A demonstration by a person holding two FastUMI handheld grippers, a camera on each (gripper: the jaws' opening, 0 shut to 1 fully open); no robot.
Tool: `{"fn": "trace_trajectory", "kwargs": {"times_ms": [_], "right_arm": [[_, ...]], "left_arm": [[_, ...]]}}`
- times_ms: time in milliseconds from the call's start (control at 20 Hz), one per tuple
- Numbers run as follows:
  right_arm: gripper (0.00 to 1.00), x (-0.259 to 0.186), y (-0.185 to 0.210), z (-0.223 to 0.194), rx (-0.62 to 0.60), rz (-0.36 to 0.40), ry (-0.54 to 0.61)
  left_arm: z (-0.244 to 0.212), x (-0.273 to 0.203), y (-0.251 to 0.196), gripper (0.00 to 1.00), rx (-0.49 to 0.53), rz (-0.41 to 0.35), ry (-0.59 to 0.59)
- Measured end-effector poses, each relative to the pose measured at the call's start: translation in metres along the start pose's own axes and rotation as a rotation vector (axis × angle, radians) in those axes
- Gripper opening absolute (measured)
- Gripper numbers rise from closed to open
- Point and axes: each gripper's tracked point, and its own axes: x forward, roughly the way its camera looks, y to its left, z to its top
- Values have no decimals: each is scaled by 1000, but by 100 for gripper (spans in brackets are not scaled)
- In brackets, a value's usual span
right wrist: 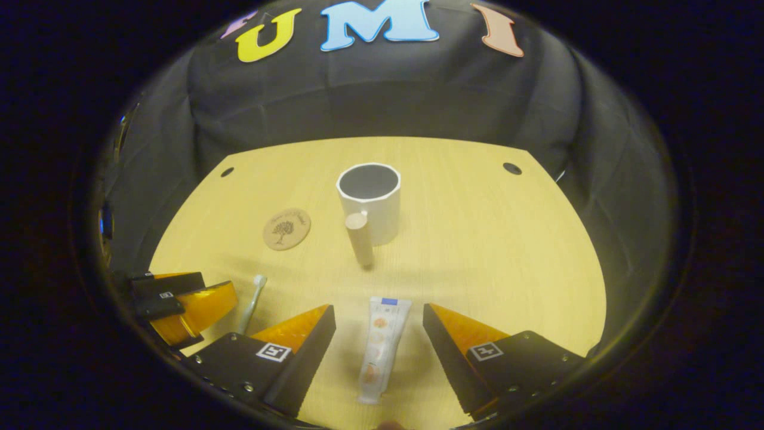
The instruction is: Put the toothbrush and toothpaste on the desktop into the cup, then pick up the cup and place it on the coaster on the desktop.
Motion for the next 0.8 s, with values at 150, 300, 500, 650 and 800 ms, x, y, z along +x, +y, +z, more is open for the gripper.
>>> {"fn": "trace_trajectory", "kwargs": {"times_ms": [150, 300, 500, 650, 800], "right_arm": [[94, 12, -1, -13, 9, 0, 87], [94, 23, 0, -24, 32, 9, 159], [94, 33, 0, -36, 48, 16, 224], [94, 38, 1, -43, 32, 19, 261], [94, 44, 3, -51, 27, 23, 292]], "left_arm": [[-21, 13, 0, 98, 17, 5, 126], [-38, 21, 7, 98, 31, 22, 221], [-63, 29, 15, 98, 13, 35, 352], [-72, 37, 18, 100, -3, 35, 408], [-68, 37, 23, 97, 19, 49, 418]]}}
